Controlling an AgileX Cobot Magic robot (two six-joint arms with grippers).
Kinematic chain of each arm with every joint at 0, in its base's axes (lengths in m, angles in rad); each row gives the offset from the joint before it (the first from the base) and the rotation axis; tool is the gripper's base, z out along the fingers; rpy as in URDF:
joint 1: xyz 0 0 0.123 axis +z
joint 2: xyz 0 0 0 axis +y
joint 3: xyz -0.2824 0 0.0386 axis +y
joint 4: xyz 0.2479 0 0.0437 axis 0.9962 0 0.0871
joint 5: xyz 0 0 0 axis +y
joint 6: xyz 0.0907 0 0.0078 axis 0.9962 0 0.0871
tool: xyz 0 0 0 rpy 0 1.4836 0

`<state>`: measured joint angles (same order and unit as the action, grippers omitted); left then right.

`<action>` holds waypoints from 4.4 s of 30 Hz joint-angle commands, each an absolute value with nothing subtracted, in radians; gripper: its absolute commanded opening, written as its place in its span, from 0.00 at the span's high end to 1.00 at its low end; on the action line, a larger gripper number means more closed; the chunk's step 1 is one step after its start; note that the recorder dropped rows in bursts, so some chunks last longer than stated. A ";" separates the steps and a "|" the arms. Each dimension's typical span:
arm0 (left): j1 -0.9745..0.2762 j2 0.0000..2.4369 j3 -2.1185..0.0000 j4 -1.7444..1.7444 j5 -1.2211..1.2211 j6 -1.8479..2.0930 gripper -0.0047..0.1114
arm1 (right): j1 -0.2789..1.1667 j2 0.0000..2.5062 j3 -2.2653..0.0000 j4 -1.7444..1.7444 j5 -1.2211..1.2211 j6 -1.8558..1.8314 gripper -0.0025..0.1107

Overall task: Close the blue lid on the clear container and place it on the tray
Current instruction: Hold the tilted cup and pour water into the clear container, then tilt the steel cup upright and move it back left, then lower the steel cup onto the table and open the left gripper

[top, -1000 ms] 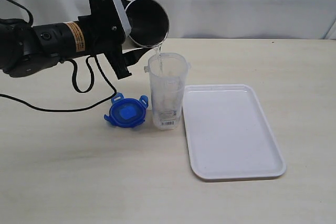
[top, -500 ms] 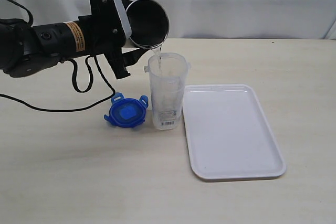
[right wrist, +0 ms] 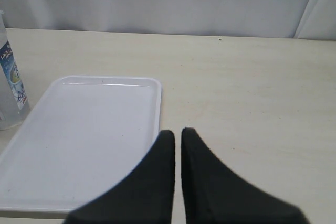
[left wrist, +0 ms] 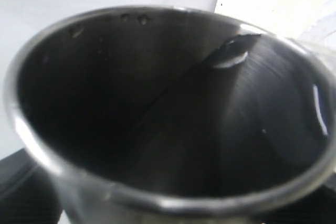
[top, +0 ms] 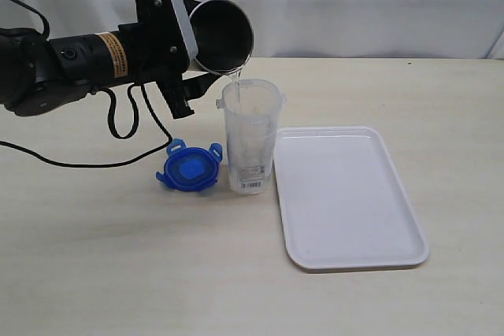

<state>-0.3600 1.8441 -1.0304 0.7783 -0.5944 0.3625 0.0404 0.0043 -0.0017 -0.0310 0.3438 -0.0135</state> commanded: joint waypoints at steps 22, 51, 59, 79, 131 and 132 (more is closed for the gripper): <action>-0.361 1.822 -1.050 0.741 -0.656 0.180 0.96 | 0.036 0.000 0.000 -0.030 0.344 -0.012 0.94; -0.185 2.112 -1.305 0.490 -0.672 -0.421 0.96 | 0.036 0.000 0.000 -0.030 0.344 -0.012 0.94; -0.185 2.285 -1.503 0.493 -0.656 -0.479 0.96 | 0.036 0.000 0.000 -0.030 0.344 -0.012 0.94; -0.054 2.386 -1.526 0.355 -0.692 -0.368 0.96 | 0.036 0.000 0.000 -0.030 0.344 -0.012 0.94; -0.049 2.398 -1.526 0.407 -0.522 -0.368 0.18 | 0.036 0.000 0.000 -0.030 0.344 -0.012 0.94; -0.049 2.398 -1.526 0.407 -0.512 -0.368 0.18 | 0.036 0.000 0.000 -0.030 0.344 -0.012 0.94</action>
